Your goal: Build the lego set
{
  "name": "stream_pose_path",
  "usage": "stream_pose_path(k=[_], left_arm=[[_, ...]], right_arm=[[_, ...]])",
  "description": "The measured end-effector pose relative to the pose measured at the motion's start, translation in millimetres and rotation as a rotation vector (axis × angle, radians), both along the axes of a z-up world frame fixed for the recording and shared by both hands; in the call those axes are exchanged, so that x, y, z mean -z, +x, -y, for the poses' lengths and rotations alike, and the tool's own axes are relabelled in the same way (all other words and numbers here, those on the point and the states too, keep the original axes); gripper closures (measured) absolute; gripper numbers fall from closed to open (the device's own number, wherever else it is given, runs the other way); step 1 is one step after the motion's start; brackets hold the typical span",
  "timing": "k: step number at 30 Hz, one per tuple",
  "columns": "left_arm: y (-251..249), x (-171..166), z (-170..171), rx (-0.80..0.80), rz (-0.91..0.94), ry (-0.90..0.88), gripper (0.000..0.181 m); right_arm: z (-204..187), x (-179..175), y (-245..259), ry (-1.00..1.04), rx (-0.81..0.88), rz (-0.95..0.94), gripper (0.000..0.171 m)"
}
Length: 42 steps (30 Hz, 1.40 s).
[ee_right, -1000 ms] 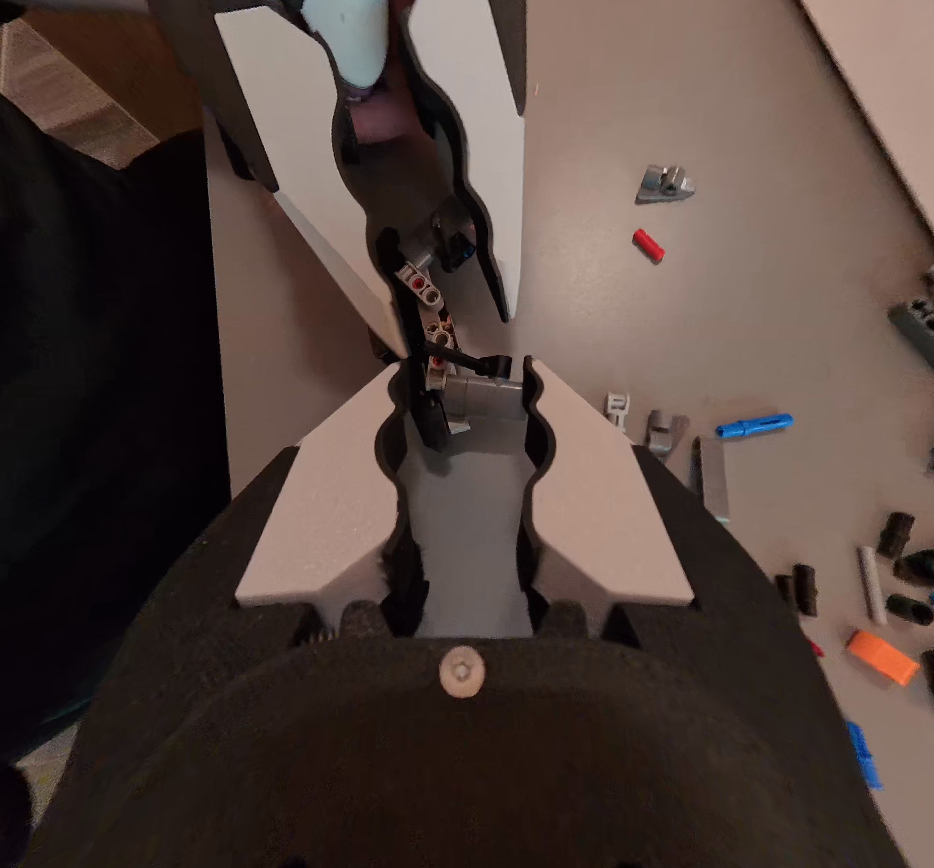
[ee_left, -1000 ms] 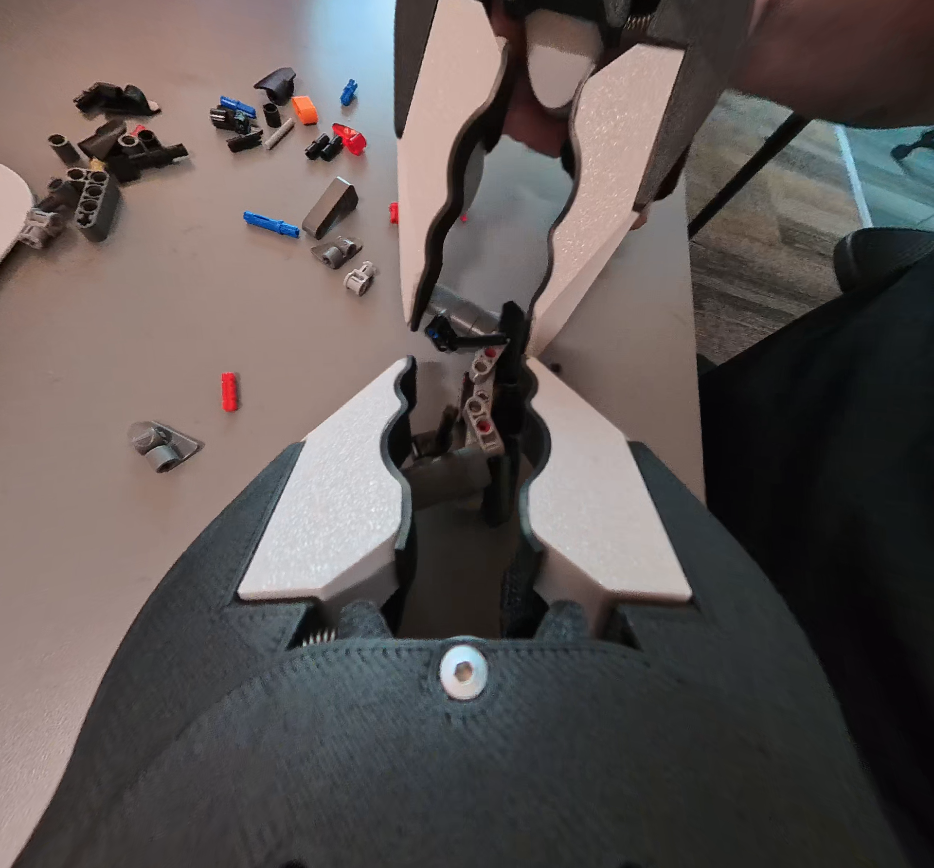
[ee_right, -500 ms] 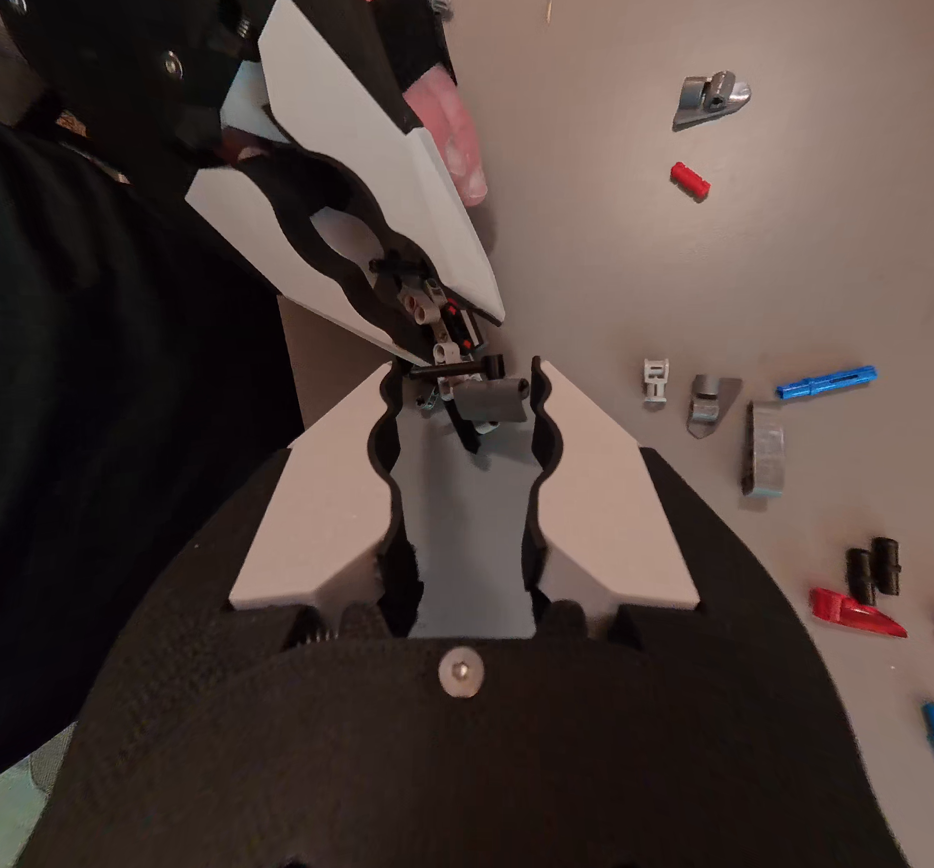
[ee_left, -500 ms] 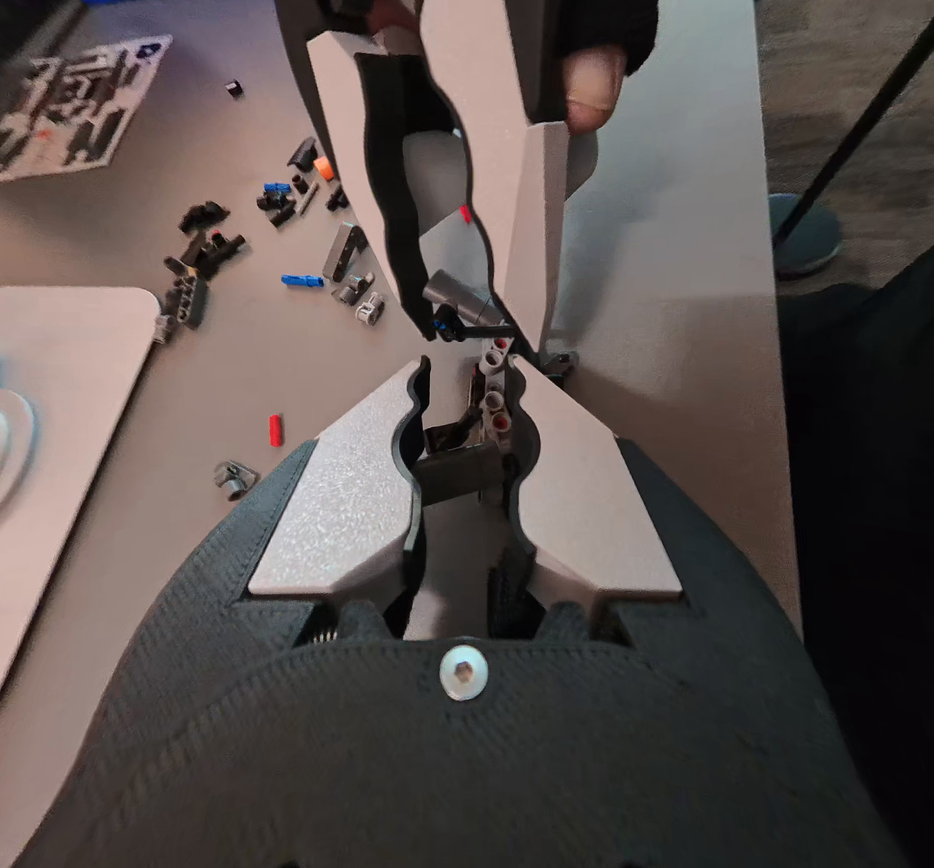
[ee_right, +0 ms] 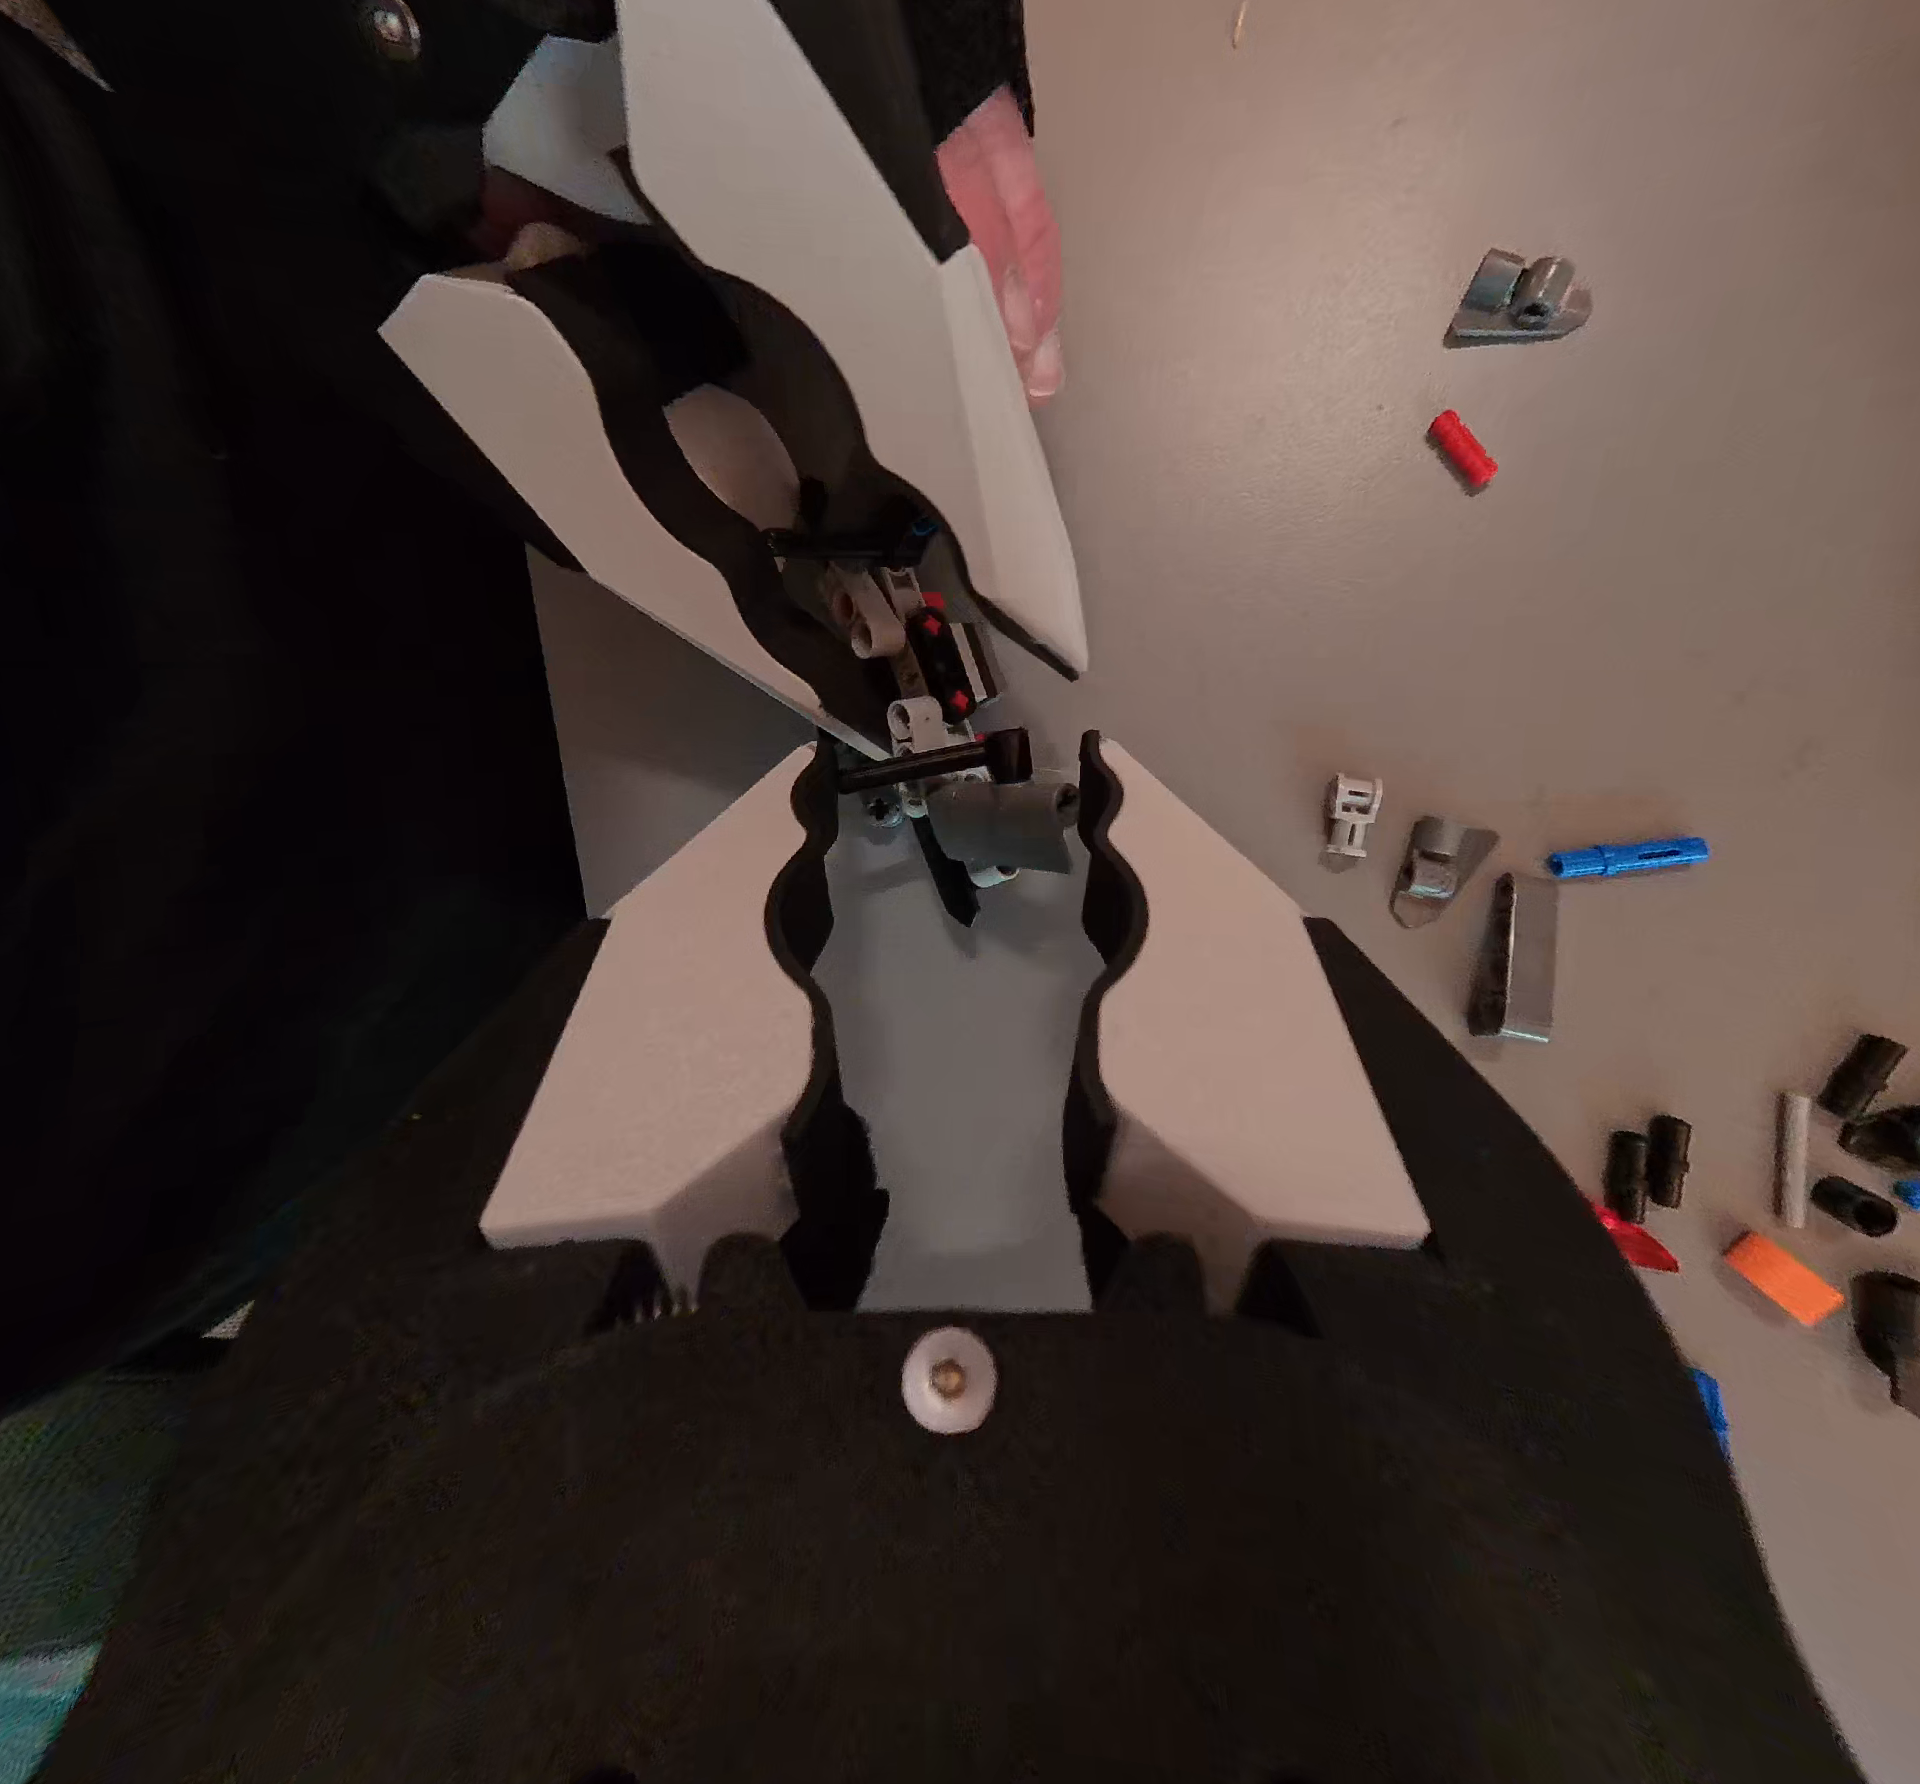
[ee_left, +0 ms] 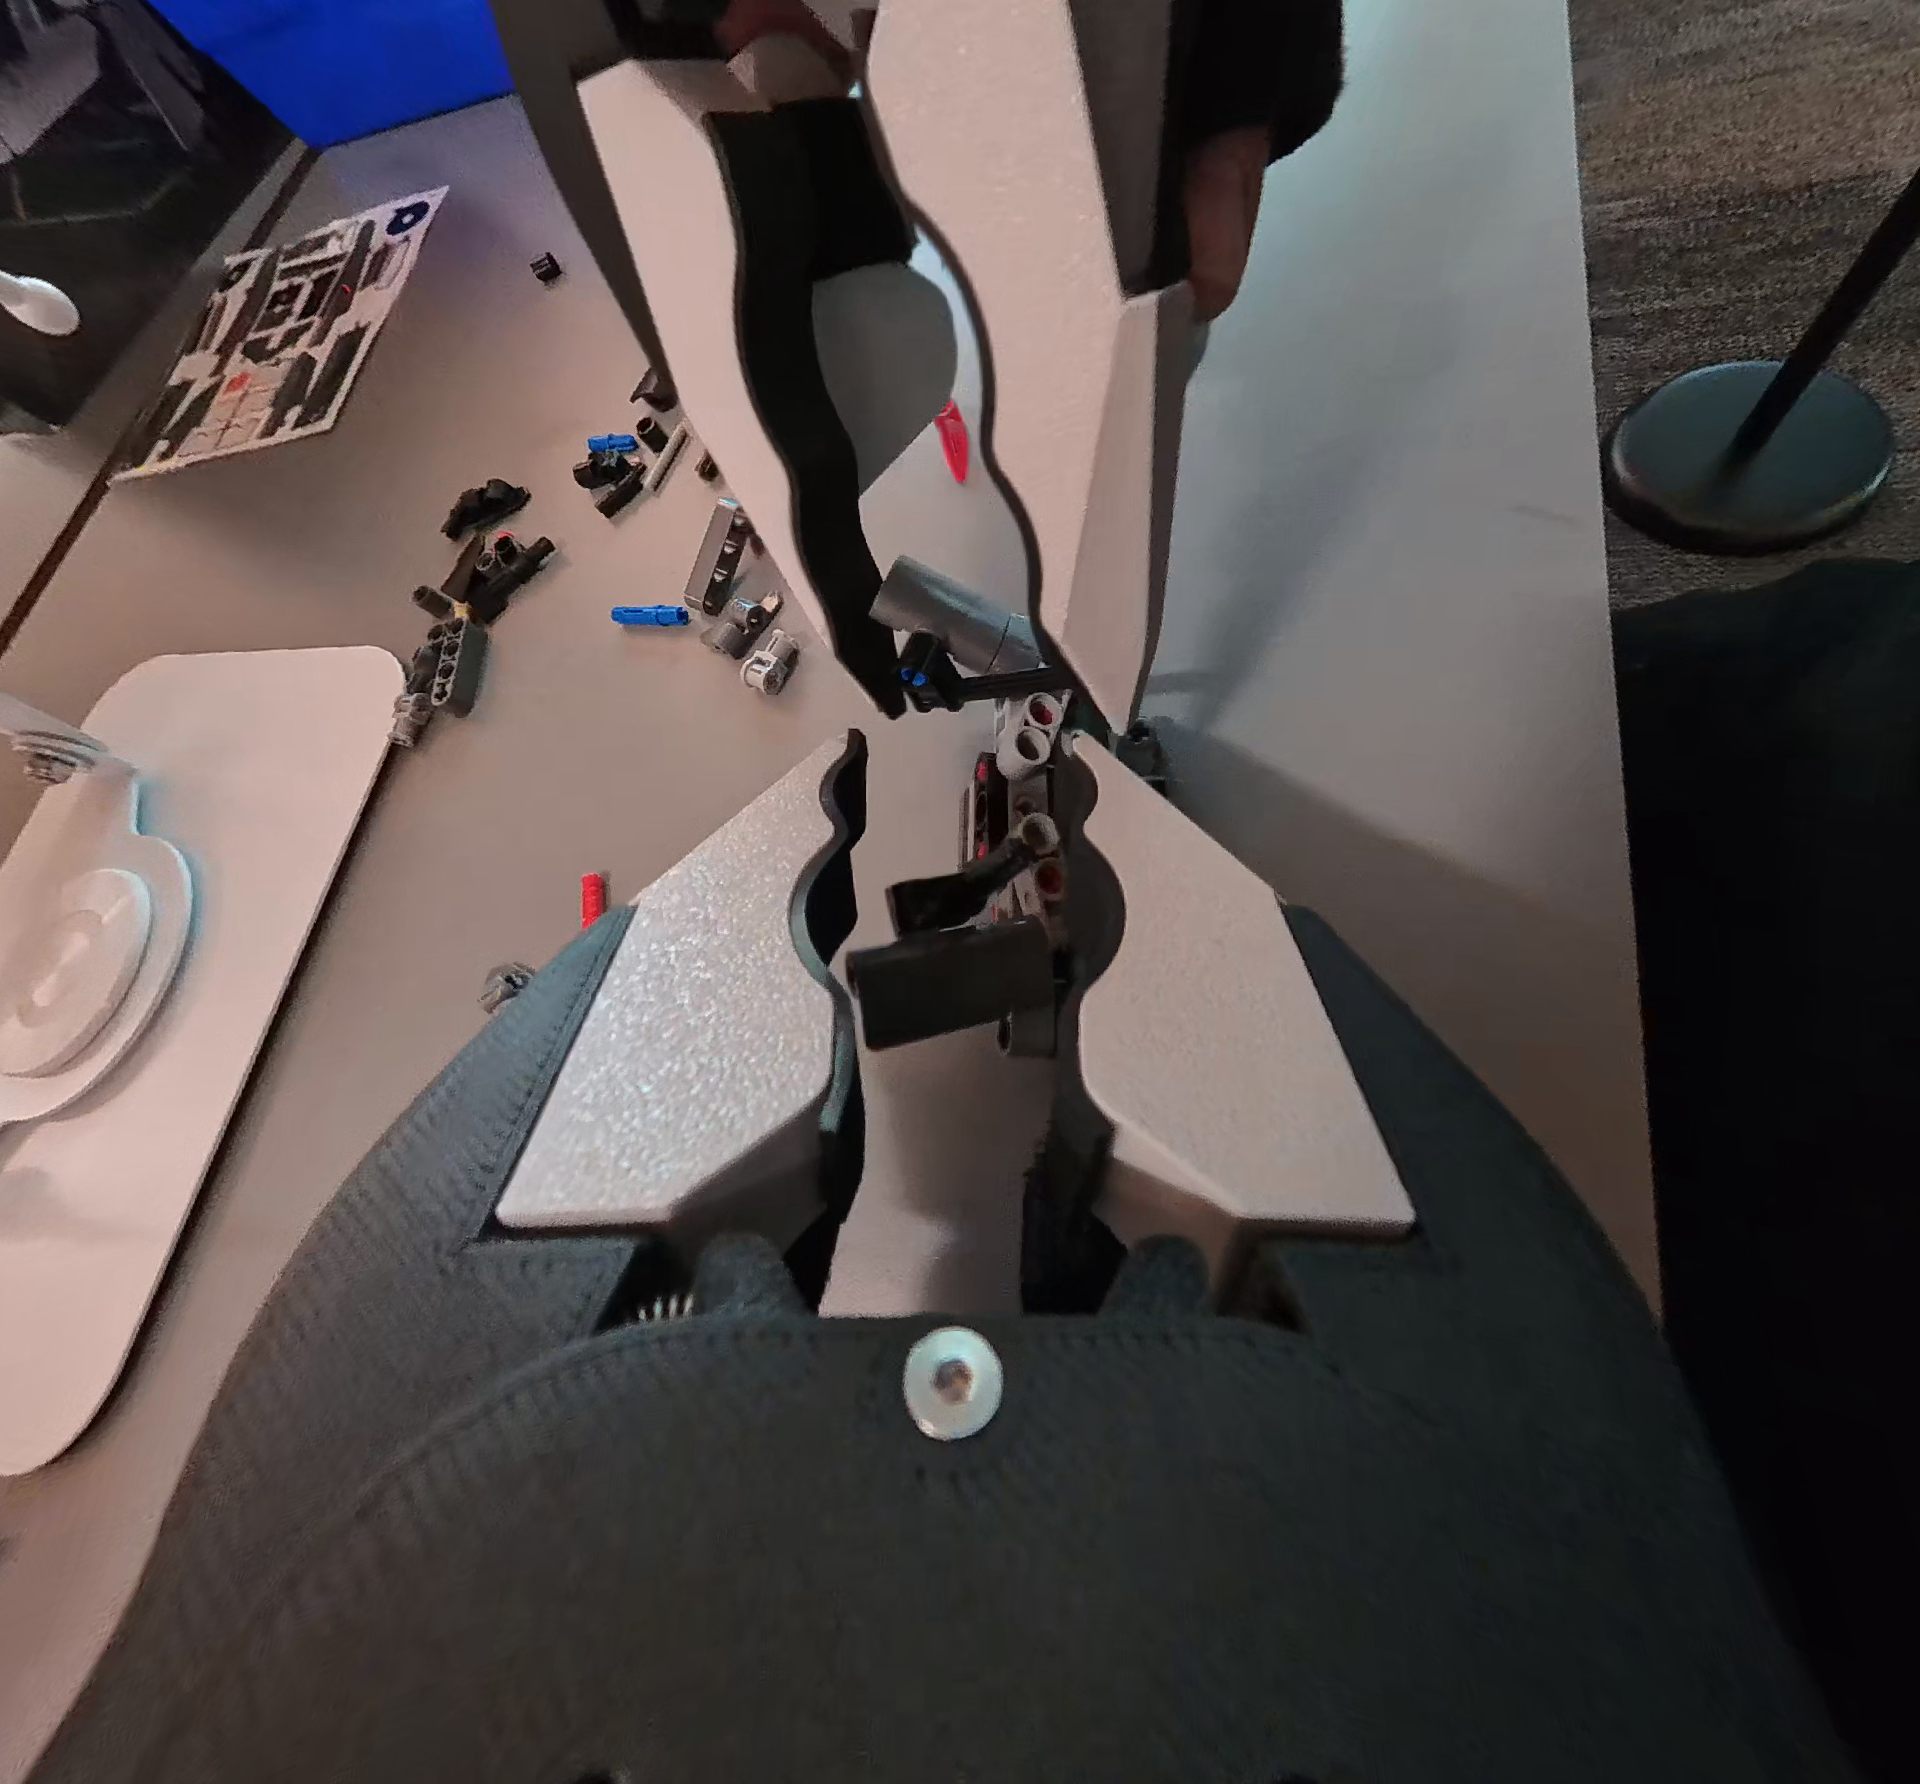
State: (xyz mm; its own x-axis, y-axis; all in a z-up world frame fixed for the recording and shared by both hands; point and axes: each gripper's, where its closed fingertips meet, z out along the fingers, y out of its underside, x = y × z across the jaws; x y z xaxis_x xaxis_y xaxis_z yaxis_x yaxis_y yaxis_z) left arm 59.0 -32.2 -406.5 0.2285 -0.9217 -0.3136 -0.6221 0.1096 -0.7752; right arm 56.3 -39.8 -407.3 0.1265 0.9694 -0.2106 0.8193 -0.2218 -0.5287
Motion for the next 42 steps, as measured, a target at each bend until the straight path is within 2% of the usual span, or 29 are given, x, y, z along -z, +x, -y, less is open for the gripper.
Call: stream_pose_path(k=[5,10,20,23,28,42], left_arm=[[5,6,2,-0.005,-0.002,-0.149,0.141],[9,9,9,0.040,0.001,-0.271,0.154],[14,10,10,0.074,-0.002,-0.293,0.156],[11,8,8,0.057,0.017,-0.339,0.149],[15,10,11,0.089,-0.012,-0.315,0.155],[21,10,13,0.129,-0.026,-0.272,0.156]], right_arm=[[4,0,0,0.021,-0.020,-0.029,0.127],[4,-2,0,0.059,-0.030,-0.058,0.128],[4,-2,3,0.055,-0.044,-0.087,0.128],[4,-5,2,0.048,-0.035,-0.109,0.128],[5,-2,3,0.044,-0.048,-0.098,0.127],[7,0,8,0.085,-0.066,-0.105,0.128]])
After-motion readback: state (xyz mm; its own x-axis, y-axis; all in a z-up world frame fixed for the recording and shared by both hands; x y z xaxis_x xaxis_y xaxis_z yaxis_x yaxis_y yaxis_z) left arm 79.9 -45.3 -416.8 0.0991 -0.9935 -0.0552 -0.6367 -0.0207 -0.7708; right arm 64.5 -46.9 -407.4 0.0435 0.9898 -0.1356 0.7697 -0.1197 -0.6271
